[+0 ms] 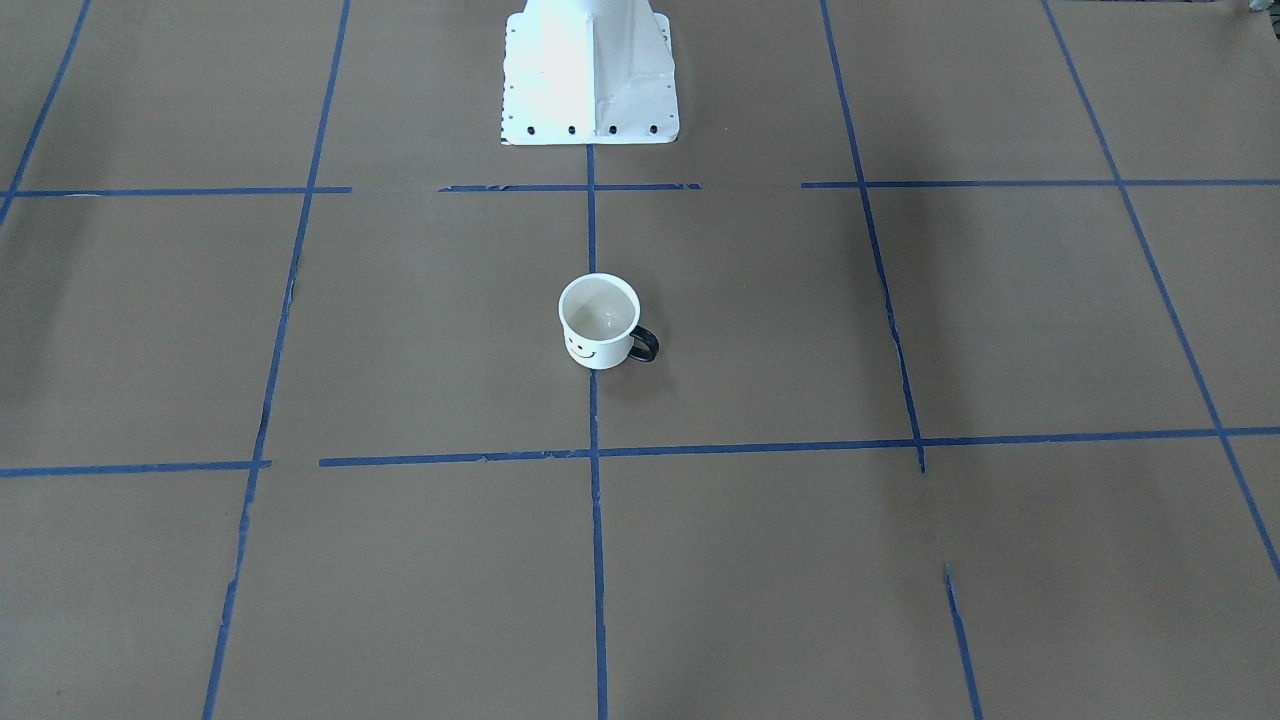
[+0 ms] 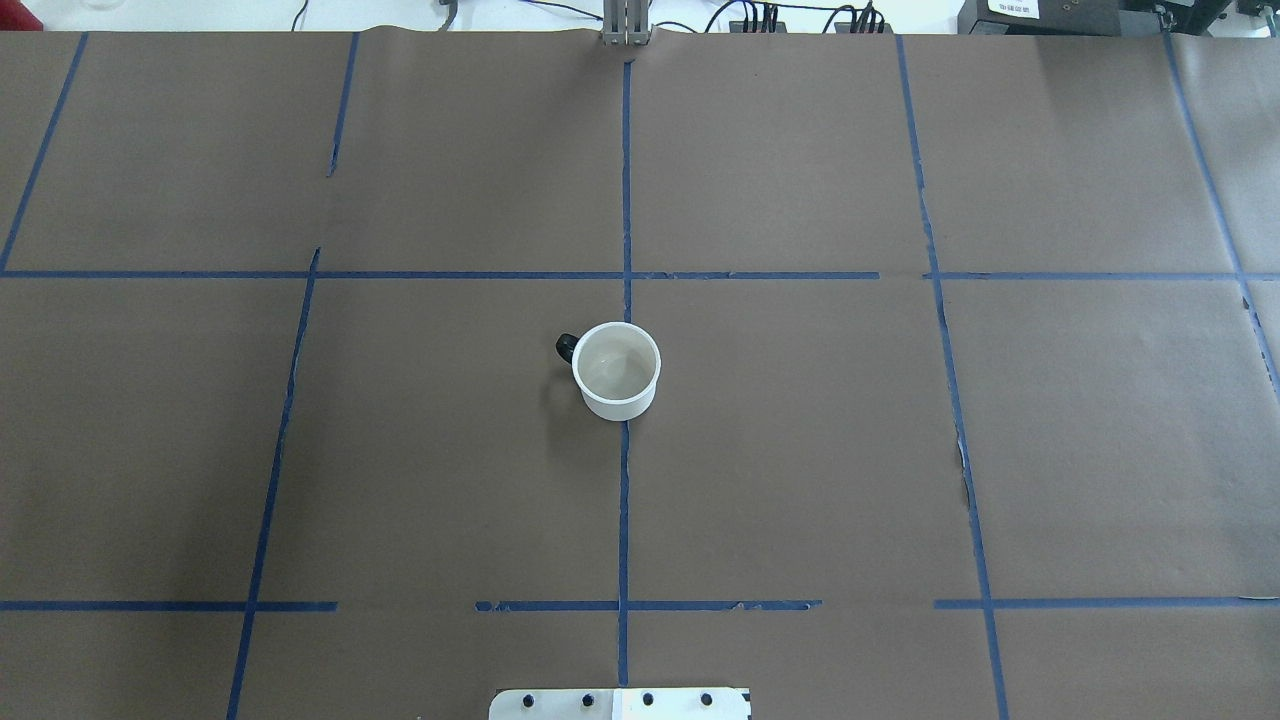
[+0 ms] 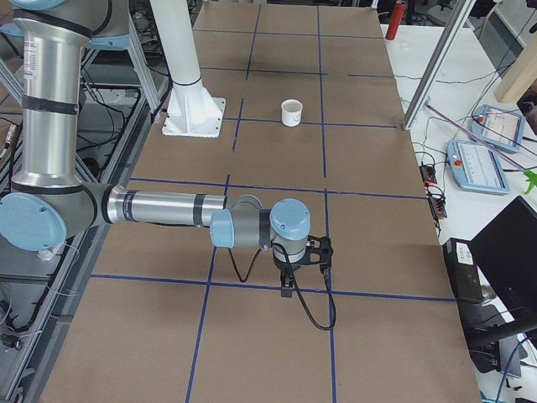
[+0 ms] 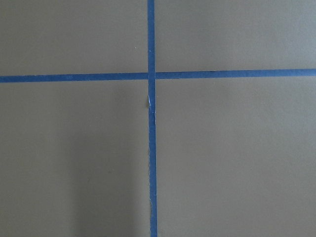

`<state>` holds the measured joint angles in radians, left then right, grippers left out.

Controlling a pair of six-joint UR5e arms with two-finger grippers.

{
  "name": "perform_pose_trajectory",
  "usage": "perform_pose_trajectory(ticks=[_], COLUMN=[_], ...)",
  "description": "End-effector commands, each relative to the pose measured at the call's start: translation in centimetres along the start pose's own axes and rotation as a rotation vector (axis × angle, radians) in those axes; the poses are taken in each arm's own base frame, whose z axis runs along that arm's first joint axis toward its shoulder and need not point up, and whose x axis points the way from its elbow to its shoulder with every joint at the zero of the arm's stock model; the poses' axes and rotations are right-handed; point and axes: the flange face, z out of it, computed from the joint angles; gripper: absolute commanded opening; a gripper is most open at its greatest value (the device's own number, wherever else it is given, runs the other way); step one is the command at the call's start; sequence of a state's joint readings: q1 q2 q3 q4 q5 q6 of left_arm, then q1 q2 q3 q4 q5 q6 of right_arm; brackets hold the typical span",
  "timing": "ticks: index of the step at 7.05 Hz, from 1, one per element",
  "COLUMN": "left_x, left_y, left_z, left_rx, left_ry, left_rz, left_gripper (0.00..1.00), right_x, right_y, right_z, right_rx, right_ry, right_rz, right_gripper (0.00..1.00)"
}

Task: Flip mug

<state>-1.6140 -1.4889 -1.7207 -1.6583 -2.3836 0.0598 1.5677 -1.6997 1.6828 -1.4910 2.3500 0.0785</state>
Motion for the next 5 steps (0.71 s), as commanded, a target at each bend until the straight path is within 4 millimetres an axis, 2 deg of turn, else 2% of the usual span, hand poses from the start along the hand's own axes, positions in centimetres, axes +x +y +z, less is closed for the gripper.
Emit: perform_pose_trajectory(ticks=[1, 5], left_x=[-0.5, -0.3], left_y=[0.8, 1.8], left_z=[0.5, 0.3], left_rx=[-0.012, -0.084], left_ry=[0.001, 0.004], left_rz=[-0.012, -0.089], left_gripper=[1.0, 1.0], right_x=[0.0, 0.0], right_y=[0.0, 0.0], right_z=[0.0, 0.0], right_rx=[0.0, 0.0], right_ry=[0.0, 0.0], right_rz=[0.0, 0.0], right_gripper=[1.0, 1.0])
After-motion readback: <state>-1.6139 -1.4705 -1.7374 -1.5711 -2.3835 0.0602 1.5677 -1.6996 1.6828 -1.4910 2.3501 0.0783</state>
